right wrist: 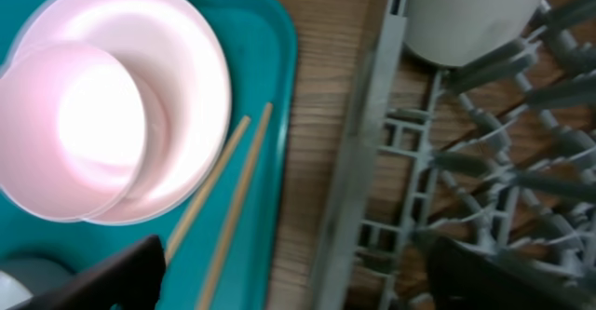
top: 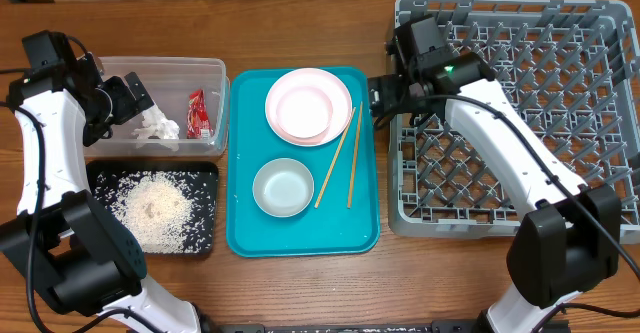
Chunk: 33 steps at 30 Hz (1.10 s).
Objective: Sort waste into correct bins and load items into the dishwasher
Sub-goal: 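Withdraw right gripper from cup toward front of dish rack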
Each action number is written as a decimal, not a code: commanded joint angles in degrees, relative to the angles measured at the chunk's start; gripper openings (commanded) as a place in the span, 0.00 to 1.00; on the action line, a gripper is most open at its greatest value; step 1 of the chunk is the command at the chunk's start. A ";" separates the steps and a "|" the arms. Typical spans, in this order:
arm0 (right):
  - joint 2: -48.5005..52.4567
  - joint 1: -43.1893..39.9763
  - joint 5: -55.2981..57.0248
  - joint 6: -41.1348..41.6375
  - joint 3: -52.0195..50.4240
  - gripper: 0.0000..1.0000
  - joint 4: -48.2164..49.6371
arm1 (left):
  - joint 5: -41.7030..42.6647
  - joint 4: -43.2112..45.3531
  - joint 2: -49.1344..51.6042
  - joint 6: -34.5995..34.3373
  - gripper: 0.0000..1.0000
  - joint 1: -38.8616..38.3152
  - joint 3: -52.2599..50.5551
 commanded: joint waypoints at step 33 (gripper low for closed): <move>0.83 -1.07 -3.19 5.35 -8.48 0.30 6.14 | -0.37 -0.11 -1.95 1.07 1.00 -0.44 0.90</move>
